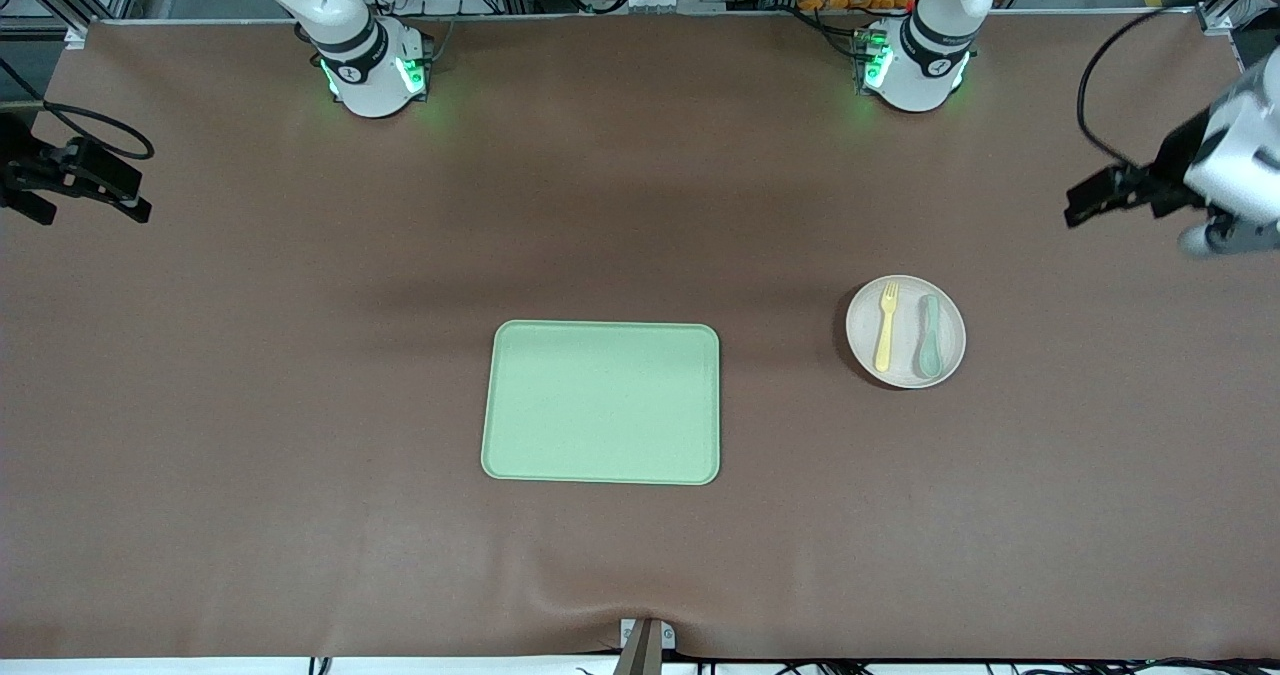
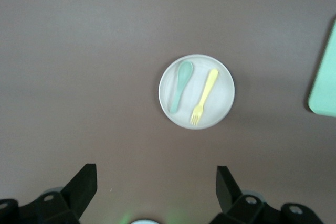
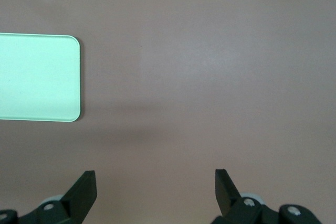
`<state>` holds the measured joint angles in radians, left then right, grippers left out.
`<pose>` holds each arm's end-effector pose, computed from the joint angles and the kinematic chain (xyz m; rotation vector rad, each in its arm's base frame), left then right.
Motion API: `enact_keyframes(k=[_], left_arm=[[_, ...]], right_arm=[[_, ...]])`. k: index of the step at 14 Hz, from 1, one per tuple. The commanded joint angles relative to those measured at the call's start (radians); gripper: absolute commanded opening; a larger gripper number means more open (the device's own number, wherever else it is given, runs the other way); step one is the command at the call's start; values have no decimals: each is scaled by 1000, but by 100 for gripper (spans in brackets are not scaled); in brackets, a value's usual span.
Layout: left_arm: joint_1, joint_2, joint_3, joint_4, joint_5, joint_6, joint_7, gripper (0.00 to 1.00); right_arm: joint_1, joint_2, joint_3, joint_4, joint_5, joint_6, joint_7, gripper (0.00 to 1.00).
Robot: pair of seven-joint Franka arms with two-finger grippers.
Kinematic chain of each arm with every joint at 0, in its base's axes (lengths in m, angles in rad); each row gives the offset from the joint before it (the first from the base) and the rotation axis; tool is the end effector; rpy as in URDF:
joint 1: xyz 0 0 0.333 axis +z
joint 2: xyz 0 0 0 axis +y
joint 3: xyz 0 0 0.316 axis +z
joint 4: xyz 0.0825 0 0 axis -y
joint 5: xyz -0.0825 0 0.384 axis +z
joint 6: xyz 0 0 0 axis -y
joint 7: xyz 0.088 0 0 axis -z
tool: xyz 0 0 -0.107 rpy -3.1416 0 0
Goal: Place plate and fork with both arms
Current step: 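Reach the left gripper down to the rim of the white plate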
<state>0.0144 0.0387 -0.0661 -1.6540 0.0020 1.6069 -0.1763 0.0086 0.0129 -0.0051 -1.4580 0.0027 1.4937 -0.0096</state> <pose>0.5636 -0.0283 0.5667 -3.1235 -0.1945 0.1334 0.5508 0.0023 0.6633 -3.1388 -0.0209 -0.0358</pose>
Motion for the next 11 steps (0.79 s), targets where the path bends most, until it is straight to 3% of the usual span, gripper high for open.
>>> enact_keyframes(k=[1,9,11], left_arm=[[59,16,-6,-177,-2,224,12,100],[76,213,-11,-496,-16,763,14,100],[71,271,-12,-513,-16,807,14,84]], right_arm=[[-1,10,-3,19,13,-9,-7,100],[-1,10,-3,18,13,-9,-9,100],[-2,9,-4,18,13,-10,-7,100]])
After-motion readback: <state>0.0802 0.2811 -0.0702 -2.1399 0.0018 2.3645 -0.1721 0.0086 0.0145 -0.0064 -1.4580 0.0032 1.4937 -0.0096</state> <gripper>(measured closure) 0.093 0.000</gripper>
